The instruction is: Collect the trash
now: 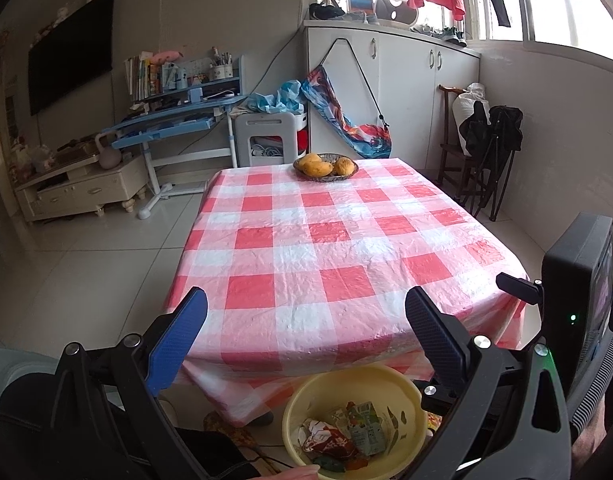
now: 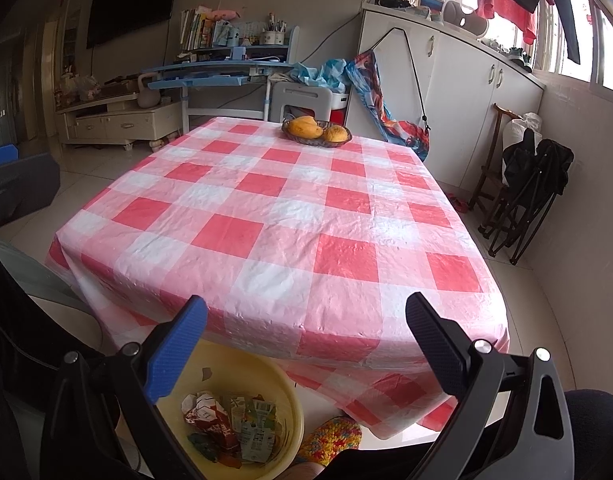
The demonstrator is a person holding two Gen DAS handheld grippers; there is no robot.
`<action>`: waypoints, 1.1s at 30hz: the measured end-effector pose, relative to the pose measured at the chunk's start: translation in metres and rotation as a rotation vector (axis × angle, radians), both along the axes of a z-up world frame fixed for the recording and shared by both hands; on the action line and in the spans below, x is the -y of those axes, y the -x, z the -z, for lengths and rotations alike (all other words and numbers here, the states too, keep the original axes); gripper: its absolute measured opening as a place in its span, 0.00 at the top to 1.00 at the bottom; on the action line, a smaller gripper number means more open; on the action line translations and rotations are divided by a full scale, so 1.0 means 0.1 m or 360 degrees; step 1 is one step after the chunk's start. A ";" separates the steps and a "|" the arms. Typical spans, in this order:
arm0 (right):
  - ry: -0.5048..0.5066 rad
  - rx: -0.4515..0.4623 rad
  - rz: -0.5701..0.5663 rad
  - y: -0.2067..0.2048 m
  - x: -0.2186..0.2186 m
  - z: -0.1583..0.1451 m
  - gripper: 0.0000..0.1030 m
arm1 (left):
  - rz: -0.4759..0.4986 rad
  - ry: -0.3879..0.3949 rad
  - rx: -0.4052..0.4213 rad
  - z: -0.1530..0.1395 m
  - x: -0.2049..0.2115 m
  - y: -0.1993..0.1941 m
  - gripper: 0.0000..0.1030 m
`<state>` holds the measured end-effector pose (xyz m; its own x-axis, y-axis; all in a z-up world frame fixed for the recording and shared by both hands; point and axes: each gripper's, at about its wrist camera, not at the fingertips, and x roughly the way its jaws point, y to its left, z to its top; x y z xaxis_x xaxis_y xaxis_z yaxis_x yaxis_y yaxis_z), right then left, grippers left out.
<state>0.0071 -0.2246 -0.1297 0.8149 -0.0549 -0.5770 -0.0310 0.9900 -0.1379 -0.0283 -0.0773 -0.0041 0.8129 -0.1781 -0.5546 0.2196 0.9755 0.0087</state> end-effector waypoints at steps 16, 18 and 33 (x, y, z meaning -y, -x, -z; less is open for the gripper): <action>-0.0141 -0.0010 0.0008 0.00 0.06 -0.02 0.08 | 0.0080 0.0614 -0.0222 0.20 -0.47 -0.19 0.07; -0.0154 -0.0007 0.0014 0.00 0.07 -0.02 0.08 | 0.0048 0.0570 -0.0186 0.19 -0.49 -0.19 0.07; -0.0137 0.0027 0.0005 0.01 0.07 -0.06 0.08 | -0.0066 -0.0090 -0.0340 0.45 -0.07 -0.28 0.07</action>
